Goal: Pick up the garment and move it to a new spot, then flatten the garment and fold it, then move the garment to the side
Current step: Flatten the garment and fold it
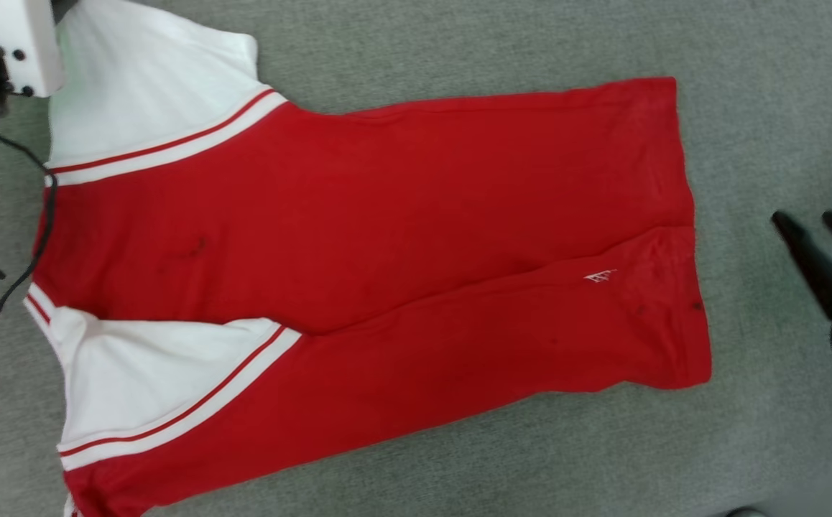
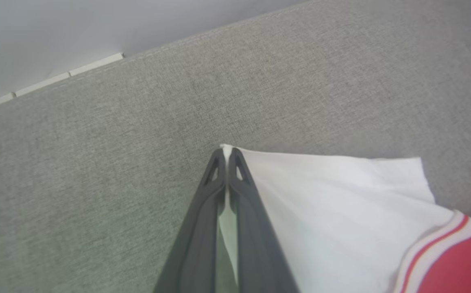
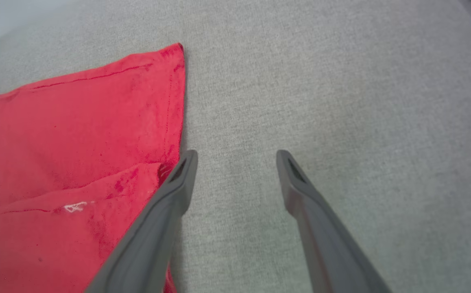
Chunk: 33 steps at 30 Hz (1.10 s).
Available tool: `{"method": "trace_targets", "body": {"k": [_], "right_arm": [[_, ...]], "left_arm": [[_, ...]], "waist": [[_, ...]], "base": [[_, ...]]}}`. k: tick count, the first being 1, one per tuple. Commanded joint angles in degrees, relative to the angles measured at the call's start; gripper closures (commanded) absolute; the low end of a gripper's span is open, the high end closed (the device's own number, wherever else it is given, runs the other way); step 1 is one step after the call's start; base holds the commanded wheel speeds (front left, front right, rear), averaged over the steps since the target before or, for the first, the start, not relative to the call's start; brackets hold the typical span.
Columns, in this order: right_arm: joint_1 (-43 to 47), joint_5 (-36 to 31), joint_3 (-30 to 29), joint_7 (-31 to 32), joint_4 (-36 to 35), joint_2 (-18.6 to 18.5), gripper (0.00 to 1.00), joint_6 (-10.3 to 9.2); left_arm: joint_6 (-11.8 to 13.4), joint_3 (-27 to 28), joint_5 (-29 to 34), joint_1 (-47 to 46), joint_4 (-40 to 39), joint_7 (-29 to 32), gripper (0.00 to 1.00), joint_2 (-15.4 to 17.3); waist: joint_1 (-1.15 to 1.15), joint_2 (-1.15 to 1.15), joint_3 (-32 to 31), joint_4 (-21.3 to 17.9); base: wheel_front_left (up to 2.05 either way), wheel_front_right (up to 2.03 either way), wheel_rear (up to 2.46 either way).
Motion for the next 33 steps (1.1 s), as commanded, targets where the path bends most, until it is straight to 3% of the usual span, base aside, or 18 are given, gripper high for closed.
{"method": "trace_targets", "body": {"k": [1,7,13,23,33], "right_arm": [[-1.5,0.5,-0.5,0.2,-0.2,-0.5,0.0,-0.04],[-6.6,1.9,-3.1,2.0,2.2,-1.3,0.0,-0.05],[-12.7,1.0,-2.9,3.7,9.1,-2.8,0.0,-0.05],[-23.9,-0.9,2.9,5.2,22.4,-2.8,0.0,-0.05],[-28.5,-4.0,9.0,5.3,33.2,-3.4,0.0,-0.04]], "left_arm": [[-0.3,-0.1,0.0,-0.8,-0.2,-0.9,1.0,-0.3],[-0.8,-3.5,1.0,-0.8,-2.1,-4.9,1.0,-1.4],[-0.9,-5.8,-1.4,-0.3,-5.0,-6.4,1.0,-1.5],[-0.9,-8.2,-3.4,-1.1,-7.0,-7.7,1.0,-1.9],[-0.9,-9.6,-4.2,-2.1,-7.9,-8.1,1.0,-2.1]], "waist": [[-0.01,0.0,-0.6,0.9],[-0.01,0.0,-1.9,3.8],[-0.01,0.0,-2.5,6.0],[-0.01,0.0,-2.1,8.3],[-0.01,0.0,-1.4,9.9]], "base": [[0.0,0.0,0.0],[0.0,0.0,0.0],[0.0,0.0,0.0],[0.0,0.0,0.0],[0.0,0.0,0.0]]}}
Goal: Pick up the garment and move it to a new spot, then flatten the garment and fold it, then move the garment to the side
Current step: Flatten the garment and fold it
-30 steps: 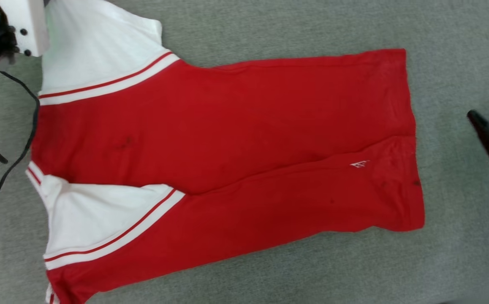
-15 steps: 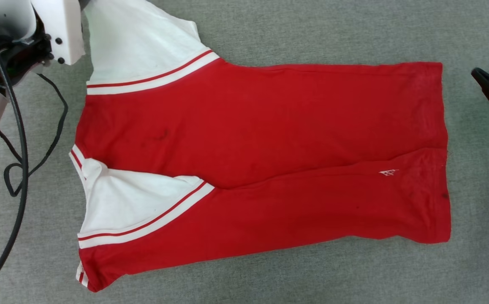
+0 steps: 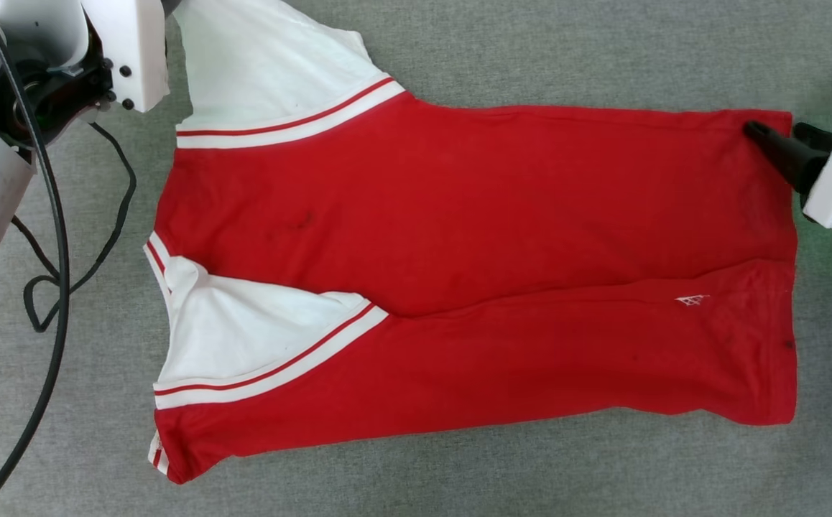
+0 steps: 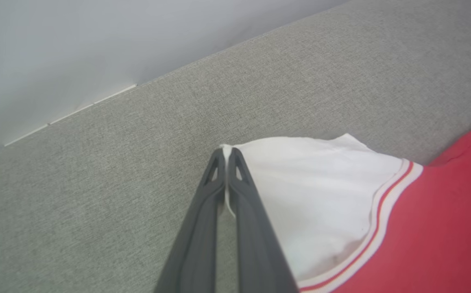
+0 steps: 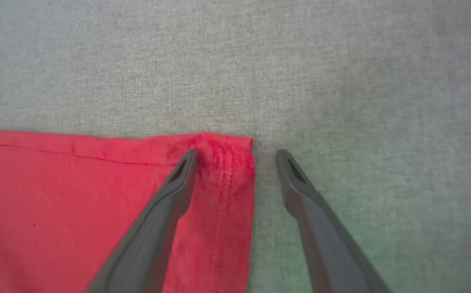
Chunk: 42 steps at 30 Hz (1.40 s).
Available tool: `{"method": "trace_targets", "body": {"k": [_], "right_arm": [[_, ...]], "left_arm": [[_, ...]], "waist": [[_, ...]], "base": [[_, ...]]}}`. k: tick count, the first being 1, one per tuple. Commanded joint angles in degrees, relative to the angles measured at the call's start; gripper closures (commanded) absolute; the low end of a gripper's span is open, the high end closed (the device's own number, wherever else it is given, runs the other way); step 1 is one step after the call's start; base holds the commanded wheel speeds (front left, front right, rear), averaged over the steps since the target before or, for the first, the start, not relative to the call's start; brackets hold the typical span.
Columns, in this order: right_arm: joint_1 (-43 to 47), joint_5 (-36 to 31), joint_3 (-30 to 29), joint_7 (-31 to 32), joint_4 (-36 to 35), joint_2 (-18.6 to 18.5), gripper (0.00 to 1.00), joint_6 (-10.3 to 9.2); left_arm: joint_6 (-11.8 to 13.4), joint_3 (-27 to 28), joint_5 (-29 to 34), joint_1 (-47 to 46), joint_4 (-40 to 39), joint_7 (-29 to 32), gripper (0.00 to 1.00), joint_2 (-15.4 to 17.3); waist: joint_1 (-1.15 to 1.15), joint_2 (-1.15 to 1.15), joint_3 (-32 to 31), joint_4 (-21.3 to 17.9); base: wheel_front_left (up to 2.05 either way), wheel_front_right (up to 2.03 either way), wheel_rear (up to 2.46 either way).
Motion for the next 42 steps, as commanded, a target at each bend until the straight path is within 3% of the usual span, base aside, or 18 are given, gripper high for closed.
{"method": "trace_targets", "body": {"k": [1,8,9,12,20,28,42], "right_arm": [[-0.3,-0.2,1.2,0.1,1.3,0.1,0.0,-0.03],[-0.9,0.0,6.6,-0.8,6.7,-1.6,0.0,-0.03],[-1.2,0.4,7.5,-1.1,7.2,-2.0,0.4,-0.03],[-1.9,0.8,10.0,-2.6,8.4,-3.8,1.0,-0.03],[-2.7,5.4,15.3,-8.0,8.2,-9.6,1.0,-0.06],[0.5,9.5,18.6,-13.4,4.0,-15.8,1.0,-0.06],[13.1,13.5,17.8,-15.9,-4.8,-19.8,1.0,-0.05]], "left_arm": [[-0.1,-0.2,-0.4,-0.6,-0.1,-0.4,1.0,0.1],[-0.1,-1.6,-1.0,0.2,-1.3,-0.9,1.0,0.5],[-0.1,-1.7,-1.2,0.3,-1.4,-1.0,1.0,0.6],[-0.1,-2.1,-1.6,0.4,-1.7,-1.3,1.0,0.7],[-0.1,-4.0,-3.4,1.9,-5.2,-3.3,1.0,2.4],[0.0,-5.8,-5.5,5.3,-10.9,-6.0,1.0,6.1],[0.9,-8.0,-7.9,15.4,-22.4,-8.6,1.0,14.0]], "waist": [[0.0,0.0,0.1,0.2],[0.0,0.0,0.0,1.0],[0.0,0.0,-0.1,1.1],[0.0,0.0,-0.1,1.5],[0.0,0.0,-1.0,2.5],[0.0,0.0,-3.9,3.9],[0.0,0.0,-10.3,5.3]], "base": [[0.0,0.0,0.0],[0.0,0.0,0.0],[0.0,0.0,0.0],[0.0,0.0,0.0],[0.0,0.0,0.0],[0.0,0.0,0.0],[0.0,0.0,0.0]]}}
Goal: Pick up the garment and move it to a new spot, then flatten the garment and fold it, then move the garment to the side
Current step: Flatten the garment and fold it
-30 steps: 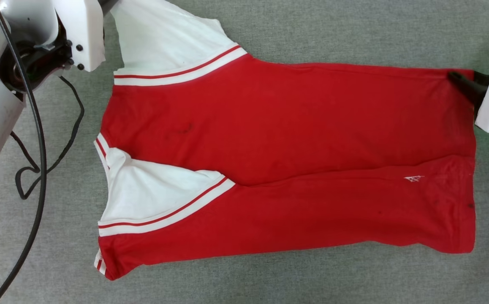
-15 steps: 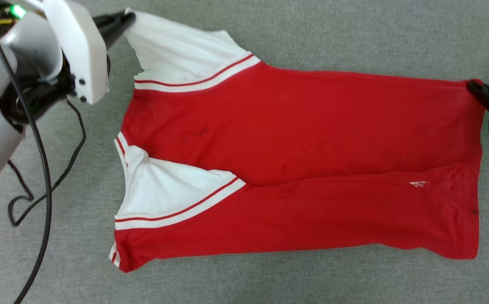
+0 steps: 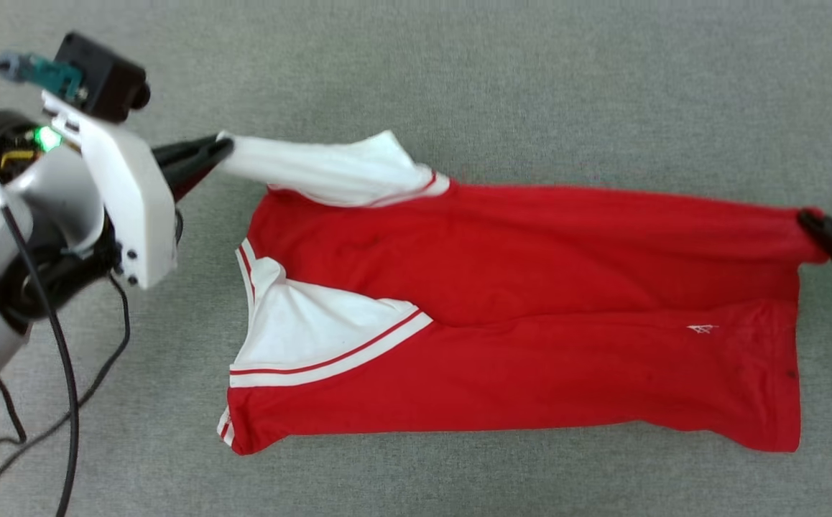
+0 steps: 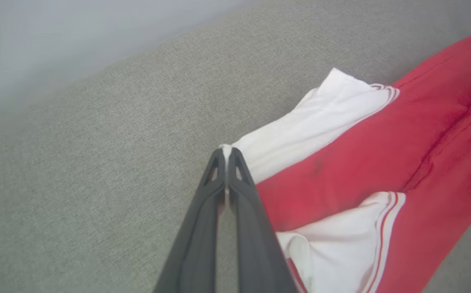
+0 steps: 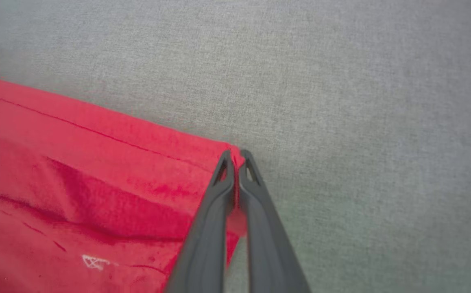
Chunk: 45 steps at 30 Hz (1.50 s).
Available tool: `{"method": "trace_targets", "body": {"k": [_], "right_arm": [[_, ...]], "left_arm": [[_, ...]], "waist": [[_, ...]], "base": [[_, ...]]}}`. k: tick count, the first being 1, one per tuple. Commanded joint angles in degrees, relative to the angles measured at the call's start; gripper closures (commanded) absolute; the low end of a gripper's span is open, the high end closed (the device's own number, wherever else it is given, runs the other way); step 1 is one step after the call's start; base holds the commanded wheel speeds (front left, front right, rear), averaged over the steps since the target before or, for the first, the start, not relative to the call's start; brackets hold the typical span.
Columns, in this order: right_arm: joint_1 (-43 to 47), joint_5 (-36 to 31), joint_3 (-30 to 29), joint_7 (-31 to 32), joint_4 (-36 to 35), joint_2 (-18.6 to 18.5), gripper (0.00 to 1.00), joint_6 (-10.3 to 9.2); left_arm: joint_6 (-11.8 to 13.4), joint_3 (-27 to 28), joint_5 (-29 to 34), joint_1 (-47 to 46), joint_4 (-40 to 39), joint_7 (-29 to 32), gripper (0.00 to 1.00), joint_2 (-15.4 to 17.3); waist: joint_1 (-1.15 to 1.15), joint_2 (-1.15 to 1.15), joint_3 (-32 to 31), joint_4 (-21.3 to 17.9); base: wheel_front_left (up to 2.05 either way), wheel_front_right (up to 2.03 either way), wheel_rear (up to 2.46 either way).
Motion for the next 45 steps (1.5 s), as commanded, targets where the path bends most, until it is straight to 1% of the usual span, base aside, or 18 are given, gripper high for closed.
{"method": "trace_targets", "body": {"k": [1,6,12,16,23,30,32,38,41,43,44,45], "right_arm": [[2.3,0.4,0.0,0.3,-1.5,-0.3,1.0,-0.07],[6.1,0.3,-0.9,0.5,-4.3,-0.6,1.0,-0.07],[11.9,1.3,-3.3,1.5,-7.4,0.3,1.0,-0.06],[14.7,1.4,-5.0,2.0,-9.2,0.7,1.0,-0.06],[18.9,1.8,-8.6,3.3,-11.8,1.5,1.0,-0.06],[21.6,1.2,-10.6,5.3,-13.6,2.9,1.0,-0.07],[21.9,0.6,-10.7,6.3,-13.5,4.1,1.0,-0.06],[20.9,0.3,-9.5,7.4,-12.3,5.1,1.0,-0.06],[20.7,0.5,-9.1,7.9,-11.2,5.5,1.0,-0.06],[20.3,0.7,-8.8,7.8,-10.7,5.6,1.0,-0.06],[20.3,0.9,-8.6,8.3,-10.2,5.7,0.98,-0.06],[20.6,1.2,-8.5,8.8,-9.7,5.9,0.91,-0.06]], "left_arm": [[0.6,-0.5,-0.1,1.8,-1.5,-0.5,1.0,0.9],[1.7,-0.9,-1.1,5.1,-5.2,-1.1,1.0,3.1],[3.2,-2.3,-2.2,9.3,-9.9,-0.8,1.0,6.1],[3.8,-2.5,-3.0,11.6,-11.9,-1.8,1.0,7.7],[4.5,-2.8,-4.5,14.8,-14.3,-3.7,1.0,9.5],[4.6,-3.4,-5.3,17.4,-15.0,-5.3,1.0,9.9],[4.3,-4.3,-5.8,18.3,-13.4,-4.9,1.0,9.0],[3.5,-4.6,-7.4,19.0,-10.8,-4.9,1.0,7.2],[3.6,-4.9,-9.0,19.9,-9.5,-4.0,1.0,6.5],[3.1,-4.9,-9.7,20.0,-9.5,-4.1,0.59,6.0],[3.0,-4.5,-10.0,20.2,-9.3,-5.0,0.15,5.8],[3.3,-4.1,-10.3,20.4,-9.1,-5.6,0.0,5.5]], "waist": [[0.0,0.0,-1.1,0.2],[0.0,0.0,-2.6,0.3],[0.0,0.0,-3.8,0.5],[0.0,0.0,-4.3,0.5],[0.0,0.0,-4.7,0.8],[0.0,0.0,-4.5,0.9],[0.0,0.0,-3.9,0.8],[0.0,0.0,-3.3,0.7],[0.0,0.0,-3.1,0.6],[0.0,0.0,-3.1,0.6],[0.0,0.0,-3.1,0.6],[0.0,0.0,-3.1,0.6]], "base": [[0.0,0.0,0.0],[0.0,0.0,0.0],[0.0,0.0,0.0],[0.0,0.0,0.0],[0.0,0.0,0.0],[0.0,0.0,0.0],[0.0,0.0,0.0],[0.0,0.0,0.0],[0.0,0.0,0.0],[0.0,0.0,0.0],[0.0,0.0,0.0],[0.0,0.0,0.0]]}}
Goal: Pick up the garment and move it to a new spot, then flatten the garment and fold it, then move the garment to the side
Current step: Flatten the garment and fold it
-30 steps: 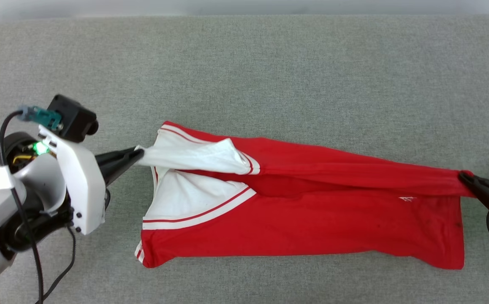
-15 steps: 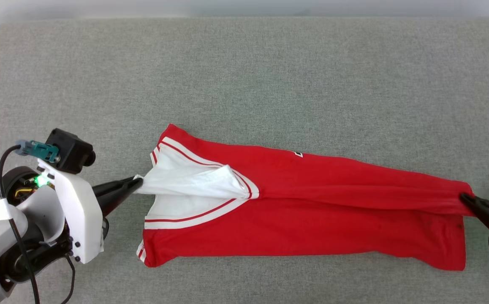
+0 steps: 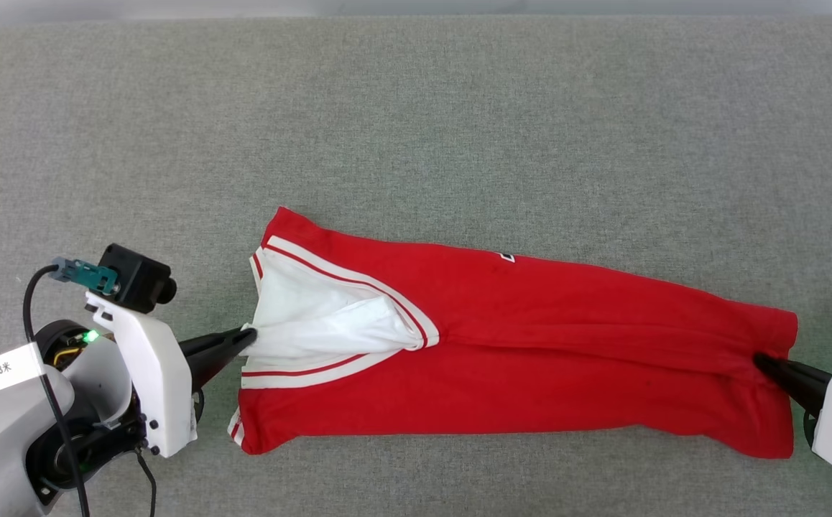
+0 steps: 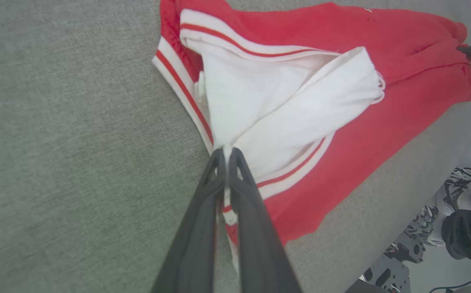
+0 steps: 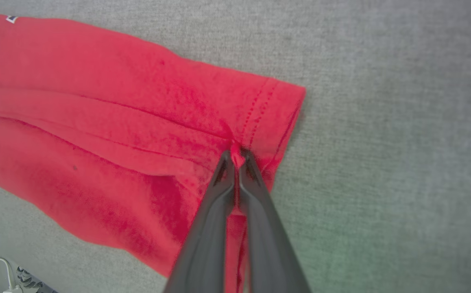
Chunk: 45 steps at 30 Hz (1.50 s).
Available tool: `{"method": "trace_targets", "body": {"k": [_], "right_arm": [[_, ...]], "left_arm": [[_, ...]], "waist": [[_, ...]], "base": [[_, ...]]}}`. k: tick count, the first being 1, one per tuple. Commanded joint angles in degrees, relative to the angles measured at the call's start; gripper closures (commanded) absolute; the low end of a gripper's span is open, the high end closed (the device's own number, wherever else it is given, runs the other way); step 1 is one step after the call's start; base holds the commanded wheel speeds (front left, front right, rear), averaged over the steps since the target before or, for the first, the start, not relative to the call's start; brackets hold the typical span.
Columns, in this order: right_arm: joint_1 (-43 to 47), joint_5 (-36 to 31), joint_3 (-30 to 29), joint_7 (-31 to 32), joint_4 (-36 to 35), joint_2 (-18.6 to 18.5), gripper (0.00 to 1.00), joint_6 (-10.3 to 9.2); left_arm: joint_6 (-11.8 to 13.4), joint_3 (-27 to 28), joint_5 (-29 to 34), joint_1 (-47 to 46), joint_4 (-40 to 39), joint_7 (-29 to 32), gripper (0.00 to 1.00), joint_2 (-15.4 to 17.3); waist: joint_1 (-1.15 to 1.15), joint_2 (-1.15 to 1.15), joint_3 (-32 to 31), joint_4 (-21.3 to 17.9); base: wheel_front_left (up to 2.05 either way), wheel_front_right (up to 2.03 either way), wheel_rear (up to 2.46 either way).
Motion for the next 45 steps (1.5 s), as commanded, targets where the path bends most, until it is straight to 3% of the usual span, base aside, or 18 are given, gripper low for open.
{"method": "trace_targets", "body": {"k": [1,4,5,6,7,8,12,23,31,45], "right_arm": [[0.0,0.4,0.4,0.5,0.6,0.5,0.79,-0.06],[0.0,2.0,0.1,1.1,1.1,1.1,0.64,-0.06],[0.1,2.6,0.0,1.3,1.0,1.3,0.54,-0.06],[0.4,3.2,-0.5,1.6,1.2,1.6,0.38,-0.06],[0.8,3.7,-0.9,2.1,1.3,1.7,0.09,-0.06],[1.1,4.0,-1.4,2.7,1.5,1.7,0.0,-0.06],[1.7,5.3,-3.8,3.4,0.8,2.2,0.0,-0.07],[7.4,9.6,-15.7,8.2,-3.2,6.5,0.0,-0.06],[8.3,10.1,-23.2,13.0,-2.8,12.9,0.0,-0.06],[3.3,4.2,-24.2,14.0,4.1,16.8,0.0,-0.06]], "left_arm": [[-0.2,0.2,0.0,0.7,-0.1,-0.5,0.0,-0.3],[0.1,0.8,-0.7,1.3,0.1,-1.8,0.0,-0.2],[0.6,1.1,-1.0,1.5,0.3,-2.2,0.0,-0.2],[1.0,1.3,-1.5,1.8,0.4,-2.4,0.0,-0.1],[1.4,1.6,-1.7,1.9,0.2,-2.8,0.0,-0.1],[2.1,2.1,-2.1,2.0,0.1,-3.5,0.0,0.0],[3.0,4.8,-4.3,3.2,-1.5,-8.1,0.0,0.3],[5.7,9.2,-2.6,8.0,-2.5,-22.9,0.0,0.3],[6.2,11.5,0.8,10.3,-1.7,-25.7,0.0,-0.5],[6.2,13.4,3.6,11.9,-0.4,-26.0,0.0,-2.2]], "waist": [[0.0,0.0,-0.1,0.0],[0.0,0.0,-0.4,0.0],[0.0,0.0,-0.6,0.0],[0.0,0.0,-0.8,0.0],[0.0,0.0,-1.0,0.1],[0.0,0.0,-1.2,0.1],[0.0,0.0,-2.1,0.1],[0.0,0.0,-4.7,0.6],[0.0,0.0,-5.3,1.3],[0.0,0.0,-4.4,2.7]], "base": [[0.0,0.0,0.0],[0.0,0.0,0.0],[0.0,0.0,0.0],[0.0,0.0,0.0],[0.0,0.0,0.0],[0.0,0.0,0.0],[0.0,0.0,0.0],[0.0,0.0,0.0],[0.0,0.0,0.0],[0.0,0.0,0.0]]}}
